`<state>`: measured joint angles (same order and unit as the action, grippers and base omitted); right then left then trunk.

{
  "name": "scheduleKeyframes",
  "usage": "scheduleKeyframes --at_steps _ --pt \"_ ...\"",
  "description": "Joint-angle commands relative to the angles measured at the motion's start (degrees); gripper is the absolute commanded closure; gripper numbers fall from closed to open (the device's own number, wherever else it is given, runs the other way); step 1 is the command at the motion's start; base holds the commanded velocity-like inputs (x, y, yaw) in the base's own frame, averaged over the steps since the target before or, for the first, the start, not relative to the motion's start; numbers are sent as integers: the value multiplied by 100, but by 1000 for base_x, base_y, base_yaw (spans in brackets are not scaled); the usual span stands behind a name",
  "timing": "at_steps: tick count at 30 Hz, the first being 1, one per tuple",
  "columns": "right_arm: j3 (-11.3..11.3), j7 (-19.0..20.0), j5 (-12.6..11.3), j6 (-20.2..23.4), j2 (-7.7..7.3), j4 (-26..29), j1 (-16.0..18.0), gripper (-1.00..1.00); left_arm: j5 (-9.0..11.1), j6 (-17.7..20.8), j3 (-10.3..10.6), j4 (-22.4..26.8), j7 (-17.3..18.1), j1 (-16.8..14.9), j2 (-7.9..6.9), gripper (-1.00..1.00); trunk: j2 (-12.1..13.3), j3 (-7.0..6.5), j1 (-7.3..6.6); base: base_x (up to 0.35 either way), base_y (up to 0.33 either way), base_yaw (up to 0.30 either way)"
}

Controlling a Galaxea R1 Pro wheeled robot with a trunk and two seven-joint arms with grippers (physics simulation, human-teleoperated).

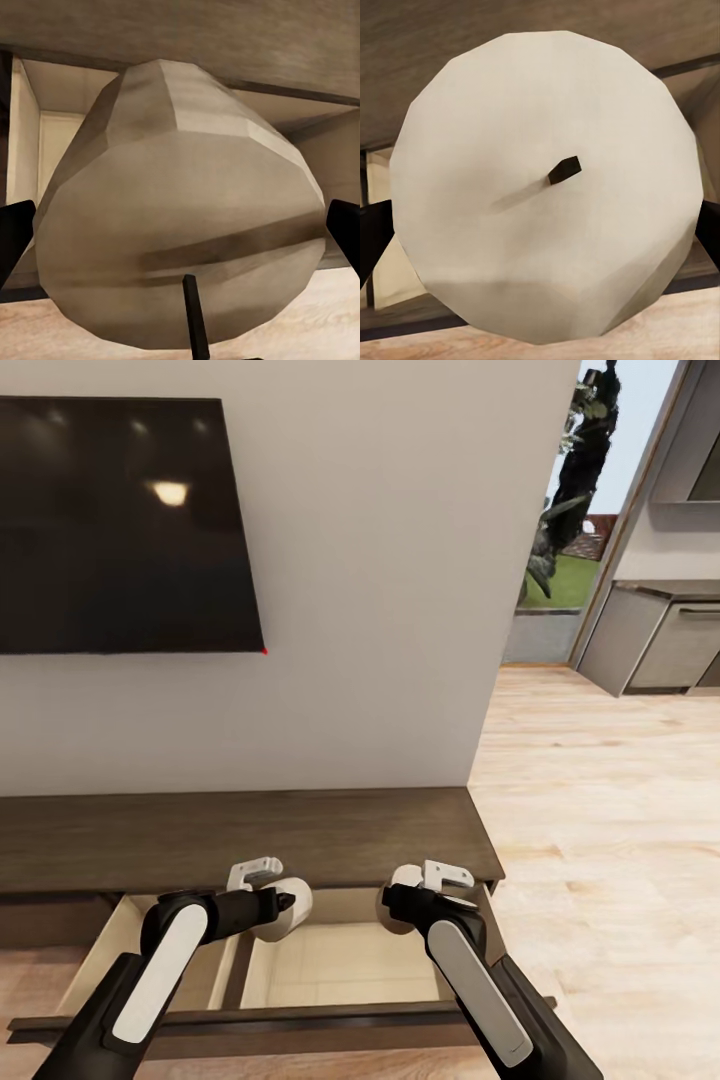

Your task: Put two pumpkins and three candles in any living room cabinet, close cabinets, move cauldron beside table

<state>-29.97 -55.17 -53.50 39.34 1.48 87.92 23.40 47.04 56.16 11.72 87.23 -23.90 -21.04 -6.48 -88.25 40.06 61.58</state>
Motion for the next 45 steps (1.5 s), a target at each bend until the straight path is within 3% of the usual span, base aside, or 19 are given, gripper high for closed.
scheduleKeyframes --at_steps 1,7,12,16,20,22,24,26,27,30,38,45 --pt "-6 -50 -35 21 1 6 6 100 55 4 14 2 -60 -5 -4 100 -45 24 22 0 0 0" --pt "-32 -41 -32 16 6 -140 6 100 17 -6 37 -244 -75 -5 4 100 -285 131 154 0 0 0" --pt "-480 -26 -29 -162 18 -540 6 100 1 -40 58 -549 -93 -32 22 100 -486 221 264 0 0 0" --pt "-657 263 -19 -338 31 -729 6 100 -60 -65 76 -994 -91 -78 211 100 -646 293 352 0 0 0" --pt "-691 412 -1 -384 151 -884 8 100 -159 -76 76 -1158 -93 -104 344 100 -807 365 440 0 0 0" --pt "-699 435 86 -500 221 -1199 23 100 -257 -108 82 -1185 -90 -108 471 100 -887 401 484 0 0 0" --pt "-701 446 333 -685 245 -1455 58 100 -438 -171 83 -1194 -89 -109 606 100 -967 436 527 0 0 0" --pt "-702 505 541 -797 285 -1695 85 100 -727 -260 84 -1199 -89 -110 785 100 -1047 472 571 0 0 0" --pt "-701 645 637 -839 338 -1852 111 100 -996 -334 82 -1245 -89 -113 895 100 -1087 490 593 0 0 0" --pt "-697 925 722 -910 413 -2112 194 100 -1382 -549 77 -1411 -89 -158 1034 100 -1208 544 659 0 0 0" --pt "-703 1057 760 -1221 449 -2462 440 100 -1549 -1060 77 -1899 -80 -342 1105 100 -1529 688 835 0 0 0" --pt "-703 1077 744 -1236 473 -2494 659 100 -1558 -1151 83 -1928 -80 -430 1106 100 -1809 813 989 0 0 0"
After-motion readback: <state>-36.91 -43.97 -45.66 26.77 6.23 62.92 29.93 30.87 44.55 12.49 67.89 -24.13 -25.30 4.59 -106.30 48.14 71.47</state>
